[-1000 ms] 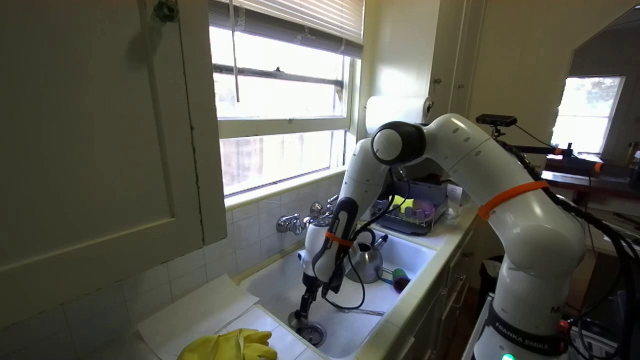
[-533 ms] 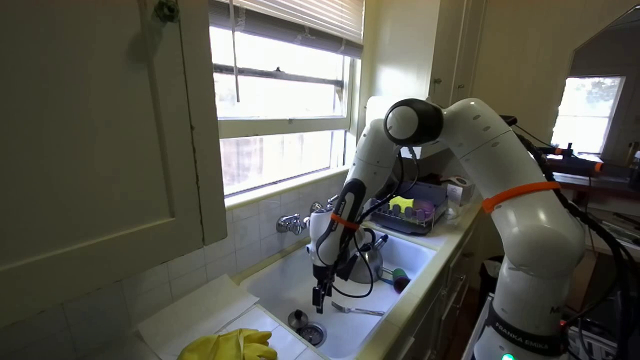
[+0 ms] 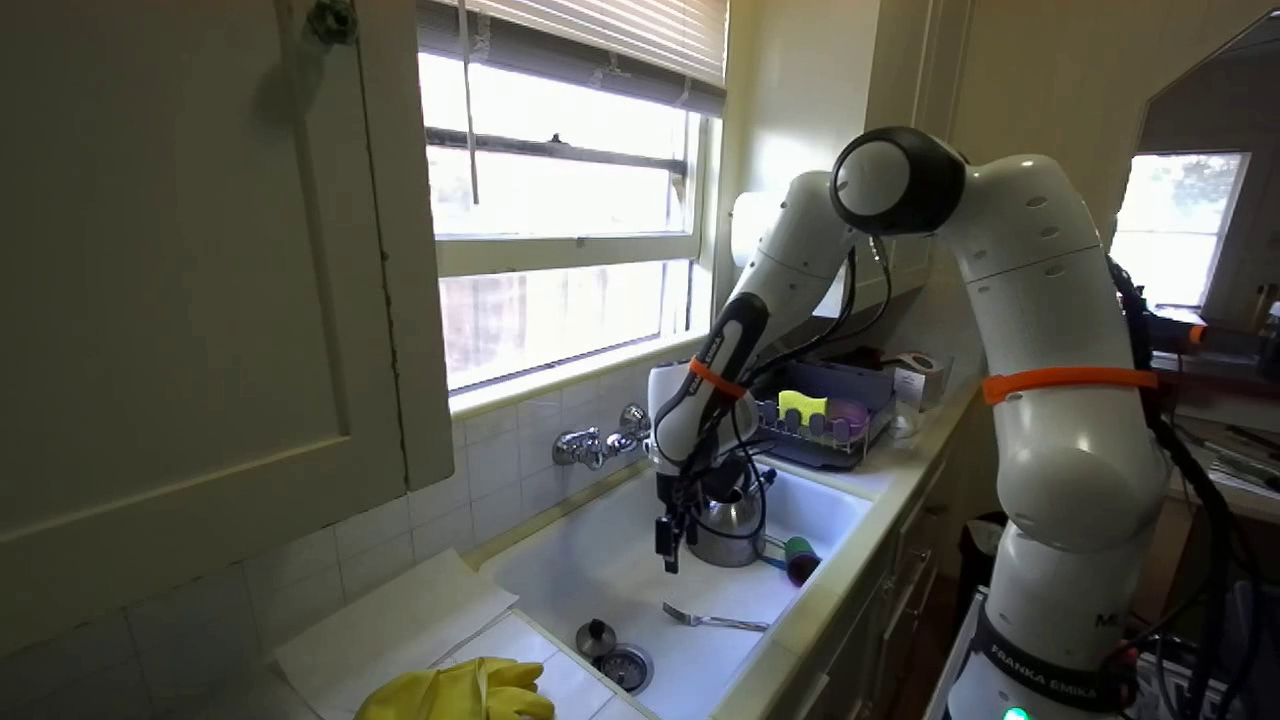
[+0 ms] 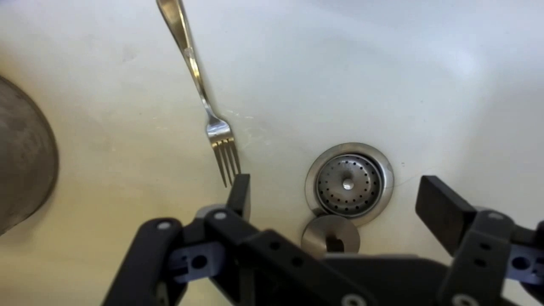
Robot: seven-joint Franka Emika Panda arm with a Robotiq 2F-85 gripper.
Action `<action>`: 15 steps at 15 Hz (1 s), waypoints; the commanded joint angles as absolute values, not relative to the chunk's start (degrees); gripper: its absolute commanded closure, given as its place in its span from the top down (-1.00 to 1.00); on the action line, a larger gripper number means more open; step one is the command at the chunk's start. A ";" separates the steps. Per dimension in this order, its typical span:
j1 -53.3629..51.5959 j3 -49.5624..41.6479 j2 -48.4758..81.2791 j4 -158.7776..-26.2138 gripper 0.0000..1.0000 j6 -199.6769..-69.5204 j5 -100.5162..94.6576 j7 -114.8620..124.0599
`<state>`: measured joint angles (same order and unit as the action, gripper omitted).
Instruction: Move the tea pot lid slightly to the left, place the teapot under the faucet nozzle and open the faucet then close it after the water runs a bit
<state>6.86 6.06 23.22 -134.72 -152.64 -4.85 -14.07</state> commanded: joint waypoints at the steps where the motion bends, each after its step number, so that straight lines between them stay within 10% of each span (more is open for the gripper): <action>1: 7.51 4.65 13.34 -141.55 1.00 -155.64 -3.82 -16.67; 15: 4.80 0.12 -0.01 -139.36 1.00 -161.84 4.19 -16.67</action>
<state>6.76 1.11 -0.08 -140.21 -160.07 1.62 -18.05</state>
